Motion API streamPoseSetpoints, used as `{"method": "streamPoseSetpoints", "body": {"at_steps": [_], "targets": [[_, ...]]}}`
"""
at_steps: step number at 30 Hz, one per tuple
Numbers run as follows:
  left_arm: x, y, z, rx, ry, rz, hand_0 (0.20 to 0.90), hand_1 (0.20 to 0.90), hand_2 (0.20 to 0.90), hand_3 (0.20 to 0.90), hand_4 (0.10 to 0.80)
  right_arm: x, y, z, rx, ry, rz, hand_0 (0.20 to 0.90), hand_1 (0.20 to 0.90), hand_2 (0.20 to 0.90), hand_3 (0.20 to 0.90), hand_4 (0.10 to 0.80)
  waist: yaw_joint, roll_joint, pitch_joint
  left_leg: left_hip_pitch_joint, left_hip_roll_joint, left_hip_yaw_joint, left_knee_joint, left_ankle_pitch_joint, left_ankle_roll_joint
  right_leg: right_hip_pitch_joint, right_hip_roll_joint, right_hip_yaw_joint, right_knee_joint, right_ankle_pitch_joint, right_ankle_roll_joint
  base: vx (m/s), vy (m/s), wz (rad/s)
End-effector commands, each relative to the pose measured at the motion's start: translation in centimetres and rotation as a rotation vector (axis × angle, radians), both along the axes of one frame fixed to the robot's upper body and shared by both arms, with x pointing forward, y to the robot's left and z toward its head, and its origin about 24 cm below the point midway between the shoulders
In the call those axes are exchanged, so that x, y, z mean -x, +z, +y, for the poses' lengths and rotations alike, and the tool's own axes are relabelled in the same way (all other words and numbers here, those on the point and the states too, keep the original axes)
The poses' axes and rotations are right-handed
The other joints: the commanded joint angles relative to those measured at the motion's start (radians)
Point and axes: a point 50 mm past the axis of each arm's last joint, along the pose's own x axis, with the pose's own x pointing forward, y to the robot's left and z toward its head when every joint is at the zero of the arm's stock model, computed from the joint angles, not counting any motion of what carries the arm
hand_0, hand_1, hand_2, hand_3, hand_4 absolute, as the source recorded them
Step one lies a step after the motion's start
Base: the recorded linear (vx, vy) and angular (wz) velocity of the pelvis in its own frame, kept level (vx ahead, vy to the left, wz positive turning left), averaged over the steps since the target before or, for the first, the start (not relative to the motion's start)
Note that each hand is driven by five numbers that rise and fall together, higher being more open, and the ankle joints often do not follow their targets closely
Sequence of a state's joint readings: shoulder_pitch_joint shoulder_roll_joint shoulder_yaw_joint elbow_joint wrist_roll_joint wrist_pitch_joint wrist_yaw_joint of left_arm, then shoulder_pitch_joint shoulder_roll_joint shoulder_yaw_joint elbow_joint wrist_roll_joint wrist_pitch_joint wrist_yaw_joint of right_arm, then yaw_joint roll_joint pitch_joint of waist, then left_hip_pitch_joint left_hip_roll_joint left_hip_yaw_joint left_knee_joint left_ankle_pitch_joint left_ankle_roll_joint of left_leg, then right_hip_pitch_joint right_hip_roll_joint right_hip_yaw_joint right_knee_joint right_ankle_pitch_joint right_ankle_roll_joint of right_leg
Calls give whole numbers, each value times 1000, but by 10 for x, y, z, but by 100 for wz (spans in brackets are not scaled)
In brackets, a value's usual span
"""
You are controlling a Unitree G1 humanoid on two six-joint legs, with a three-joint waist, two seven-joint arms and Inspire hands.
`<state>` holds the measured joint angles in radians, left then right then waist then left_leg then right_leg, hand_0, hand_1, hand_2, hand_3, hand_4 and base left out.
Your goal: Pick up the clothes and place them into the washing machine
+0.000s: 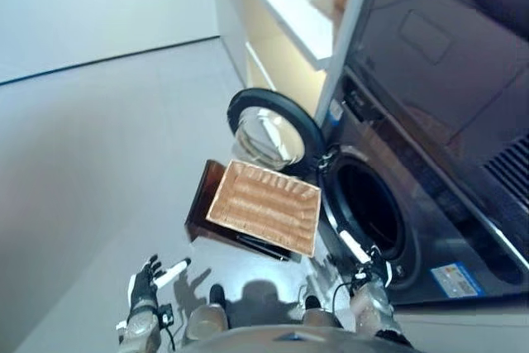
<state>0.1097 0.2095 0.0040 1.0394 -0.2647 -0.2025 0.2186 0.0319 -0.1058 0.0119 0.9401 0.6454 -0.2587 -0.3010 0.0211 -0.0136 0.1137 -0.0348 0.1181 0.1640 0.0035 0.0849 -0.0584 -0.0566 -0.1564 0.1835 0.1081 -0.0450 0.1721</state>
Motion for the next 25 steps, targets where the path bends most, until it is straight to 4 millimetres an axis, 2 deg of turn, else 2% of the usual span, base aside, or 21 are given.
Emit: {"method": "streamPoseSetpoints", "body": {"at_steps": [1, 4, 6, 7, 8, 11, 20, 25], "targets": [[-14, 10, 22, -100, 8, -35, 900, 900, 900, 900, 800, -9, 9, -8, 120, 128, -28, 900, 900, 900, 900, 800, -4, 1, -2, 33, -23, 49, 96, -127, 5, -8, 12, -10, -50, 59, -20, 57, 14, -25], [-1, 2, 21, -96, -2, 51, 900, 900, 900, 900, 800, 12, -6, -8, 188, 256, 144, 900, 900, 900, 900, 800, -11, -6, -30, 67, -25, 64, 56, -116, 4, 13, 12, -2, -81, 78, -12, 54, 12, -32], [7, -3, 19, -84, -7, 97, 900, 900, 900, 900, 800, 31, -16, -11, 187, 276, 257, 900, 900, 900, 900, 800, -15, -8, -50, 92, -29, 71, 21, -108, 6, 25, 11, 2, -102, 88, -8, 35, 17, -8], [7, -3, 19, -84, -7, 97, 900, 900, 900, 900, 800, 31, -16, -11, 187, 276, 257, 900, 900, 900, 900, 800, -15, -8, -50, 93, -29, 71, 21, -108, 6, 26, 11, 2, -102, 88, -8, 33, 6, -5], [10, -5, 17, -69, -5, 120, 900, 900, 900, 900, 800, 47, -23, -14, 168, 261, 336, 900, 900, 900, 900, 800, -21, -10, -64, 107, -29, 74, 2, -103, 8, 34, 12, 0, -107, 91, -7, 38, -3, -7], [12, -8, 13, -51, -26, 144, 900, 900, 900, 900, 800, 75, -30, -22, 189, 291, 496, 900, 900, 900, 900, 800, -31, -13, -88, 131, -29, 63, -28, -92, 8, 59, 15, -13, -112, 87, -9, 43, 3, -2], [12, -10, 6, -41, -29, 156, 900, 900, 900, 900, 800, 107, -33, -32, 169, 200, 624, 900, 900, 900, 900, 800, -55, -20, -120, 158, -26, 55, -50, -91, 10, 83, 21, -27, -119, 75, -14, 9, 2, 2], [14, -12, 2, -27, -24, 161, 900, 900, 900, 900, 800, 111, -34, -32, 161, 193, 638, 900, 900, 900, 900, 800, -61, -24, -131, 169, -23, 56, -54, -92, 9, 94, 25, -28, -119, 71, -16, 5, 0, 1]]}}
